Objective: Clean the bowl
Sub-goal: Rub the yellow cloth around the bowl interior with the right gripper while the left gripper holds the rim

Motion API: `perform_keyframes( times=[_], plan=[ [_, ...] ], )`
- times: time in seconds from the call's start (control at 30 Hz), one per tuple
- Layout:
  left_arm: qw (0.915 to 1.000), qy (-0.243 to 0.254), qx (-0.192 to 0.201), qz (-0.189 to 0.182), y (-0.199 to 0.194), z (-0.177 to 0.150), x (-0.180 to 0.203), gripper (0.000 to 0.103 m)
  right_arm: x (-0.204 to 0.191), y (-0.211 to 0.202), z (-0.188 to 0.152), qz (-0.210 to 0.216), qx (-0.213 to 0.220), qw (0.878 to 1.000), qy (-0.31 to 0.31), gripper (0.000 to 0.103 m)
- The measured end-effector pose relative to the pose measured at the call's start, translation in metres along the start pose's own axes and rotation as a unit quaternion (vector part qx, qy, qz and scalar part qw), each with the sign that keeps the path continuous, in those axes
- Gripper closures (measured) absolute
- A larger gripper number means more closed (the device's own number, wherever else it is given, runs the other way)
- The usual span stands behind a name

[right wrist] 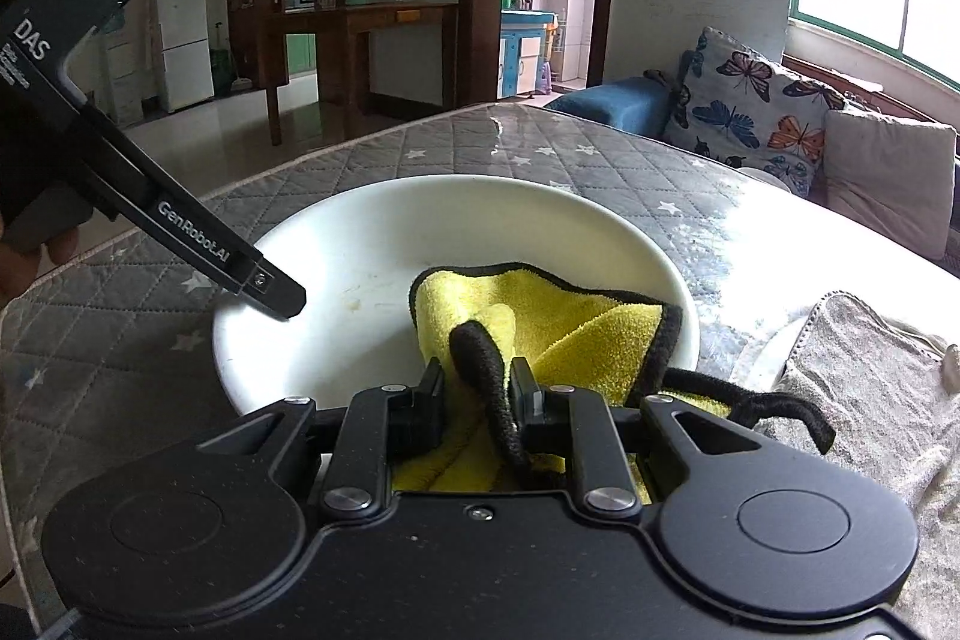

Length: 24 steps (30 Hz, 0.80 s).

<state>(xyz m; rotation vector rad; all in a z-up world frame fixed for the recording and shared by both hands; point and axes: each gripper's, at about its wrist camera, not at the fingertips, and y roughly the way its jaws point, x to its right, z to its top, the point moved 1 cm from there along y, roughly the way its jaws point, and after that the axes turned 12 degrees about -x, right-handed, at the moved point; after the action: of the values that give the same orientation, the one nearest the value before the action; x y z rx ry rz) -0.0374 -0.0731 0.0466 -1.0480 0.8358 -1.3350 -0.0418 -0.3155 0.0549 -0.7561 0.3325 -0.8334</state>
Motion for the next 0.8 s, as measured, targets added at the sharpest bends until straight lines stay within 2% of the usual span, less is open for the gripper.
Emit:
perform_keyframes(
  times=[0.33,0.8],
  plan=[
    [0.9982,-0.060,-0.005,-0.010,-0.008,-0.014,0.001,0.063,0.000,-0.001,-0.001,0.009,0.001,1.000,0.002,0.081],
    [0.9953,-0.091,-0.013,-0.028,-0.012,-0.027,0.010,0.061,-0.015,-0.003,0.001,0.046,0.006,0.999,-0.006,0.081]
  ],
)
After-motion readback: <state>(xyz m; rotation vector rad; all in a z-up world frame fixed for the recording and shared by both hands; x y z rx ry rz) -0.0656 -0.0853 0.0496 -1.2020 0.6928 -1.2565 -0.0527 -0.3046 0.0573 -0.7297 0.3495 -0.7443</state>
